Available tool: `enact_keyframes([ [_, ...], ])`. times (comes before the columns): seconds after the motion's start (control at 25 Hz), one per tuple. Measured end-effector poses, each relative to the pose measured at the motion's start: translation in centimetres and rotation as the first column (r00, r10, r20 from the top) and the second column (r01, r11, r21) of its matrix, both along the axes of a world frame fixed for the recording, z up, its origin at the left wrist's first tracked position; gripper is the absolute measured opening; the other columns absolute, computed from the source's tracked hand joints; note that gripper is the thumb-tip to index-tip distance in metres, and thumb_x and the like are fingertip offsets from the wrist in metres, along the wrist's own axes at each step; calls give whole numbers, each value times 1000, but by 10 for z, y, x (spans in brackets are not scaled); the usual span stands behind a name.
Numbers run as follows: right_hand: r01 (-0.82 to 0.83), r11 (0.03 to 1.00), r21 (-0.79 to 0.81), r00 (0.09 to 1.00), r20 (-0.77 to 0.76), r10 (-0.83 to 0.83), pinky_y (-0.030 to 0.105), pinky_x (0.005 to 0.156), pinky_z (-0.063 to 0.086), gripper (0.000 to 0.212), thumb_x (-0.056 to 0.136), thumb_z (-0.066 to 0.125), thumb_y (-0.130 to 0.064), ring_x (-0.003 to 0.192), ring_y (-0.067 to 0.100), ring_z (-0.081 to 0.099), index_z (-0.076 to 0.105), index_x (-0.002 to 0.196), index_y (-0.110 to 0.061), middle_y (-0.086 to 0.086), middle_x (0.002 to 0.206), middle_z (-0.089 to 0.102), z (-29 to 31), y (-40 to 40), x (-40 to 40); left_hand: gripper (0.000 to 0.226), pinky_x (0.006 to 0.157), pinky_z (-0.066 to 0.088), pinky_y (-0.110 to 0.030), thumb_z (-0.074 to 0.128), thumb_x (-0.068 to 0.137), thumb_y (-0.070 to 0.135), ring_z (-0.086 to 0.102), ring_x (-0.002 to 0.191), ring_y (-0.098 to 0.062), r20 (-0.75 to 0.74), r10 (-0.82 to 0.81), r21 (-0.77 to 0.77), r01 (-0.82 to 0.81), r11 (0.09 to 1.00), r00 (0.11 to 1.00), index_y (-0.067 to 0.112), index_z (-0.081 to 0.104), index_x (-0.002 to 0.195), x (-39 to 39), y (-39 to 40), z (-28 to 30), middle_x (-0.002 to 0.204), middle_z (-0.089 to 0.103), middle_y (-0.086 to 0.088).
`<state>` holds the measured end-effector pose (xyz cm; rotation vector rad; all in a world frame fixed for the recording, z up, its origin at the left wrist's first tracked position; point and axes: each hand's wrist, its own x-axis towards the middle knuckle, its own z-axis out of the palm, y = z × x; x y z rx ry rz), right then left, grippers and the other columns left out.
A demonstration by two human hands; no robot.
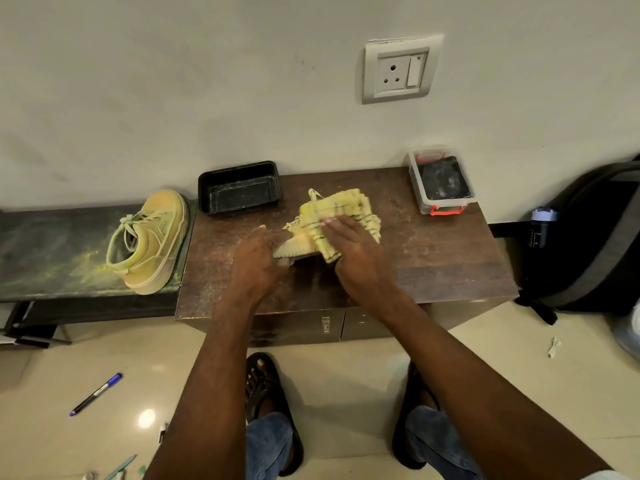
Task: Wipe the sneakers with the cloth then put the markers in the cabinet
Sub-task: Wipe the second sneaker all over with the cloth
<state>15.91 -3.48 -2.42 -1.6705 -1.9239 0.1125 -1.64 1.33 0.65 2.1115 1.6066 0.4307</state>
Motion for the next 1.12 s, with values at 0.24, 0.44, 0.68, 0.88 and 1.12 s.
enact_keyframes([
  [0.24,229,957,-180,927,-261,-271,30,111,34,66,72,45,10,132,21,43,54,133,-11,5,138,53,4,-1,6,47,111,32,-42,73,80,13,40,134,-23,21,29,-22,-29,999,999,18,62,126,1,-3,4,133,59,-6],
  [0.44,91,995,-45,992,-79,-94,35,108,35,66,71,39,6,134,25,41,54,133,-9,5,139,52,-3,0,8,45,110,32,-42,71,80,8,44,130,-24,34,52,-31,-51,998,998,18,64,124,4,-5,11,131,59,-9],
  [0.68,72,995,-72,991,-109,-79,36,109,34,67,71,44,7,138,24,36,51,135,-10,5,142,49,7,-11,-25,35,109,34,-44,70,79,7,53,118,-25,65,25,-57,-22,998,998,14,69,113,3,-2,9,115,67,-8],
  [0.88,219,973,-74,967,-116,-226,40,109,37,68,73,40,9,137,26,37,49,137,-10,6,142,48,-7,-2,16,46,110,30,-39,71,82,11,41,133,-23,41,64,-77,-61,995,997,18,62,126,1,-5,11,132,57,-7],
  [1.12,-37,999,-5,999,-11,37,38,107,35,65,72,33,0,136,26,39,53,133,-9,6,139,52,-5,-16,-24,36,113,30,-42,67,80,5,57,112,-23,78,-7,-23,9,1000,997,19,69,113,3,1,12,111,69,-7],
])
